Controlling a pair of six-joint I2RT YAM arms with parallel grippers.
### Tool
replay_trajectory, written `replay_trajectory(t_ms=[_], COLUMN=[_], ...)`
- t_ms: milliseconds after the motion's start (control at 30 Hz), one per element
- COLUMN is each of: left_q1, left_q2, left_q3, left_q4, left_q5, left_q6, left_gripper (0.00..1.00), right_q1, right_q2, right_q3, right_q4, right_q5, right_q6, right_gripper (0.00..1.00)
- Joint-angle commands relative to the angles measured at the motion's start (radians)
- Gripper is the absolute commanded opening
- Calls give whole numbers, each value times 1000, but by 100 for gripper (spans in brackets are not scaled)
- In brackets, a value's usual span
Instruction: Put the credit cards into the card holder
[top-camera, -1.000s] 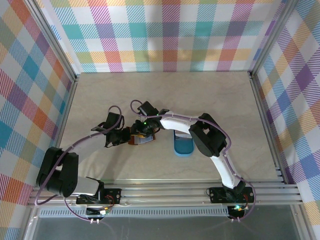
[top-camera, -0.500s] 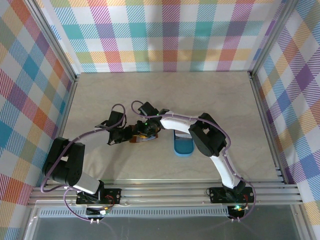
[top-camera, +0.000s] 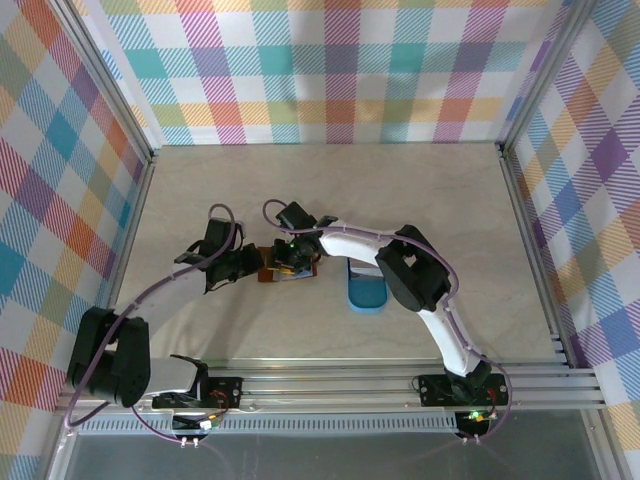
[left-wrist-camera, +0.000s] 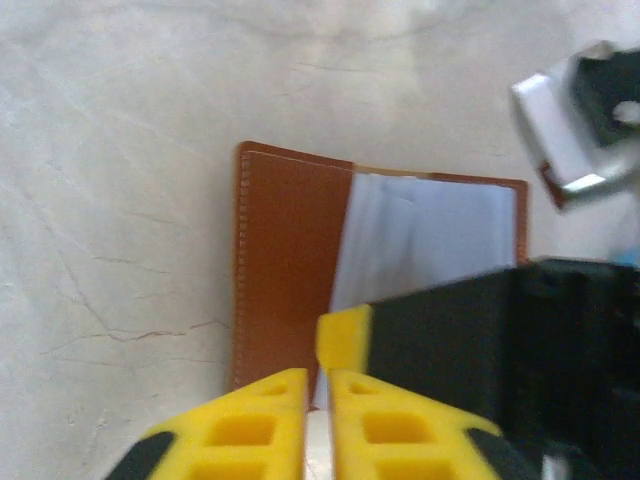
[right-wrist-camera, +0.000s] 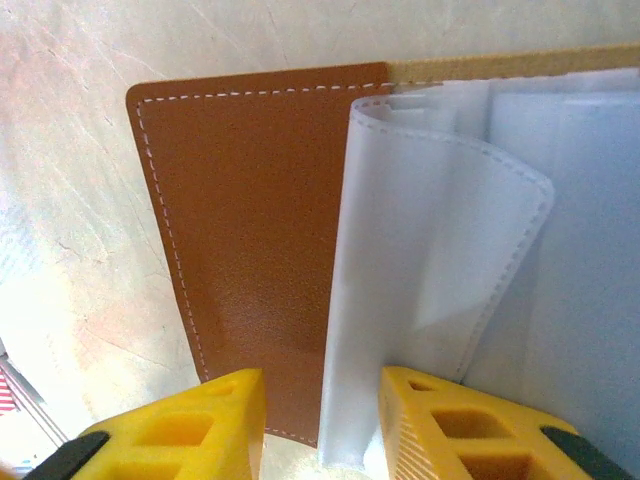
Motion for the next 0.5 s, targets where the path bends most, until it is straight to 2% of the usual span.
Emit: replay_trajectory(t_ms=[0, 67, 300, 467], left_q1=[9, 9, 8, 8], left_q2=[-39, -61, -89, -23], left_q3=[-69, -118, -271, -334], left_q4=[23, 67, 289, 504], left_q5=[95, 119, 169, 189], left_q6=[-109, -177, -368, -464], left_gripper=[4, 0, 0, 0], right_q1=[-5, -4, -4, -5], right_q2=[41, 43, 47, 46], right_q3=[15, 22, 29, 27], right_q4=[-37, -37, -36, -33], right_q5=[23, 23, 11, 3], right_q6=[7, 6, 12, 13], right_gripper=[36, 37, 37, 37])
